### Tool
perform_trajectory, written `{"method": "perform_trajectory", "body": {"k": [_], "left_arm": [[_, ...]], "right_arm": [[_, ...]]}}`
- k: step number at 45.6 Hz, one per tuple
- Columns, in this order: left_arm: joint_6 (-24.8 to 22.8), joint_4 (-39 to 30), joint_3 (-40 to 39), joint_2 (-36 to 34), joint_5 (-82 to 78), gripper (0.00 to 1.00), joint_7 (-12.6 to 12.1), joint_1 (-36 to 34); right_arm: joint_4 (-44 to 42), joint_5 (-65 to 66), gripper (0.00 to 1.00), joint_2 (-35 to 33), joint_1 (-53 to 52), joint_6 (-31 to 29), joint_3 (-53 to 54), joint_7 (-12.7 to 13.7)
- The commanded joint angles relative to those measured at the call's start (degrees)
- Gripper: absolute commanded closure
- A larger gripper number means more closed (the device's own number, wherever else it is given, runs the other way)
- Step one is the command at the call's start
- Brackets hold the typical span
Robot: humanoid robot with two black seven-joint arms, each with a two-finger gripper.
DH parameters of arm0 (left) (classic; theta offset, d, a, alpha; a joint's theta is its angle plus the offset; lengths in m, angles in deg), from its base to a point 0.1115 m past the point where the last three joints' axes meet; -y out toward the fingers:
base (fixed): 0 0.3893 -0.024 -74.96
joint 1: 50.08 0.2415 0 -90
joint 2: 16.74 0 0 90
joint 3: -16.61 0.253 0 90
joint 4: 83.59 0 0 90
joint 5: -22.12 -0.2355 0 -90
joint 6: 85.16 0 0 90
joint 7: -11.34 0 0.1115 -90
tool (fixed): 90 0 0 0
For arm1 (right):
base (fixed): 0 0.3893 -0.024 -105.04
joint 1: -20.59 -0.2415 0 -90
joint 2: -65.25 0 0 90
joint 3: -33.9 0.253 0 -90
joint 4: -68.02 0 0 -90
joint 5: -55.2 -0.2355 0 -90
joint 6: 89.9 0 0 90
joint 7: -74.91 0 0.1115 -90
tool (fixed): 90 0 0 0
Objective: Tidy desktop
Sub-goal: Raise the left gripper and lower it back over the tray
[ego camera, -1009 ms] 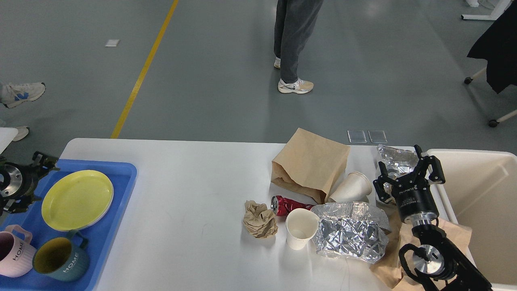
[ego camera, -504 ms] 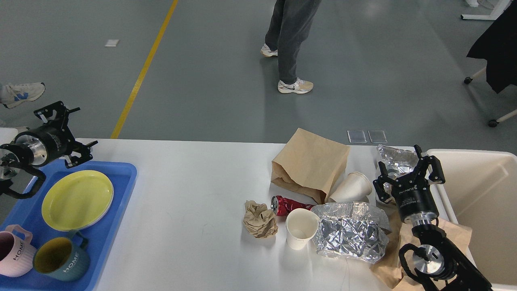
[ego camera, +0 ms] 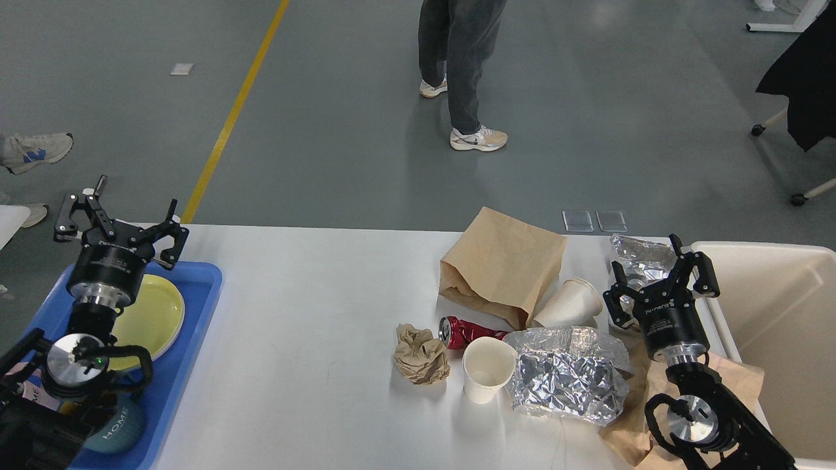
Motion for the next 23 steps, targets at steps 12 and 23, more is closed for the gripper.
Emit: {"method": "perform_trajectory", "body": {"k": [12,23], "left_arm": [[-7.3,24.9,-17.8,10.6,-14.7,0.04,-4.7,-4.6],[-24.0,36.3,-17.6,11.3,-9.5,0.04,-11.5,-10.5]], "right_arm": [[0.0,0.0,0.0,0.0,0.0,0.0,0.0,0.0],[0.0,0.0,0.0,0.0,0.0,0.0,0.0,0.0]]}}
